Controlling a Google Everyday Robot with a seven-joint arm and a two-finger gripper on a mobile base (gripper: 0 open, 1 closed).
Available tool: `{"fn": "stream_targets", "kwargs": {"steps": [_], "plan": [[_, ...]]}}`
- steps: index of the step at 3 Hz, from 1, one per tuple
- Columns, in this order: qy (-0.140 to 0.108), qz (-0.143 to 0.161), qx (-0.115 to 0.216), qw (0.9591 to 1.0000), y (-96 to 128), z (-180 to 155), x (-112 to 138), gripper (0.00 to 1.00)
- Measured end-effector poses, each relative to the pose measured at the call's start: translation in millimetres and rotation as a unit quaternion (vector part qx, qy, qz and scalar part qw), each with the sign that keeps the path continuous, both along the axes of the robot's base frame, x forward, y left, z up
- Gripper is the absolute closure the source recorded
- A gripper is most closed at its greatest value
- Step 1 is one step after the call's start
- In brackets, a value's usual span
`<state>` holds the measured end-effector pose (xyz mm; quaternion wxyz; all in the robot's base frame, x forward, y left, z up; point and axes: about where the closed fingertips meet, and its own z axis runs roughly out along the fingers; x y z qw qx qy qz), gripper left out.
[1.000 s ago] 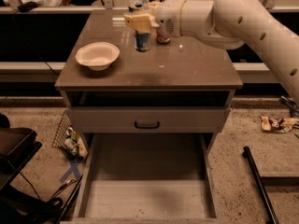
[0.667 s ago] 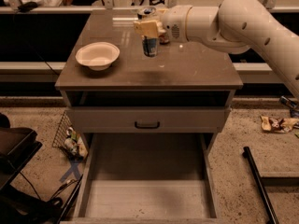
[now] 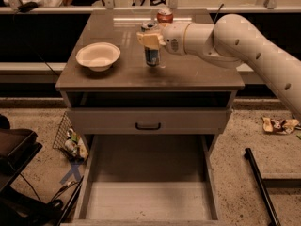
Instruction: Pick redbull can from paper bowl and place on counter
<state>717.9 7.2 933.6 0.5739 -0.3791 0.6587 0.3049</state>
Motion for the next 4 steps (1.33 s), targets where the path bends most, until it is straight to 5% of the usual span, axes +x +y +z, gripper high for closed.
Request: {"fn": "stream_targets", "kwargs": {"steps": [1, 2, 4], "plan": [[0.014, -0.001, -0.002, 0.9999, 1.8, -28.2, 1.2, 1.00], [0.016, 0.000, -0.002, 0.9999, 3.2, -32.1, 1.0, 0.86], [0.016, 0.000, -0.002, 0.9999, 3.4, -32.1, 1.0, 0.39]]}}
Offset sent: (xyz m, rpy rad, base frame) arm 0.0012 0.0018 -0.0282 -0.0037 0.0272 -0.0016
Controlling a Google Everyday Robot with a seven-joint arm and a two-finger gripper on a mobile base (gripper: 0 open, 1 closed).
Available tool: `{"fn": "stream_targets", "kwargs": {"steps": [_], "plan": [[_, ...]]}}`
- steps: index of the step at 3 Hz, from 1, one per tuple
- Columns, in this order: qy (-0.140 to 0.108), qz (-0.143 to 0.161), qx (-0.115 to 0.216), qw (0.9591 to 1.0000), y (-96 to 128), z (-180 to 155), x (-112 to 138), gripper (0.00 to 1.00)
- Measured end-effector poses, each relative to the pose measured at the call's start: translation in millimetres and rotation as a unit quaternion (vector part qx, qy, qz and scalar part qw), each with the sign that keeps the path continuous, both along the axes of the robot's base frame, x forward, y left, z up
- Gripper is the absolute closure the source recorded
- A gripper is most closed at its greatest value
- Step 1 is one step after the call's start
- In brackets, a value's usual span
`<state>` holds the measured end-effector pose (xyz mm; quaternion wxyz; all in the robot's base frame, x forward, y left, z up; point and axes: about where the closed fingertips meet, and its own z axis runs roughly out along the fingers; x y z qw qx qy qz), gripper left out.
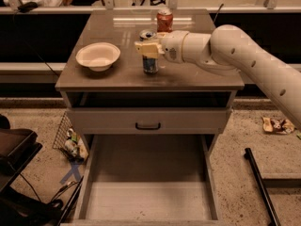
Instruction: Pick redbull can from paper bowl and place on counter
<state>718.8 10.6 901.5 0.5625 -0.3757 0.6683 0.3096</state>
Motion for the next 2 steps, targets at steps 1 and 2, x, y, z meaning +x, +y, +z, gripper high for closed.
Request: {"fn": "stream_targets", "kwargs": {"steps": [1, 2], "plan": [[0.000, 0.001, 0.000, 1.0000, 1.2, -0.1, -0.2, 0.08], [0.000, 0.002, 0.000, 1.0000, 3.1, -0.2, -0.5, 0.00]]}}
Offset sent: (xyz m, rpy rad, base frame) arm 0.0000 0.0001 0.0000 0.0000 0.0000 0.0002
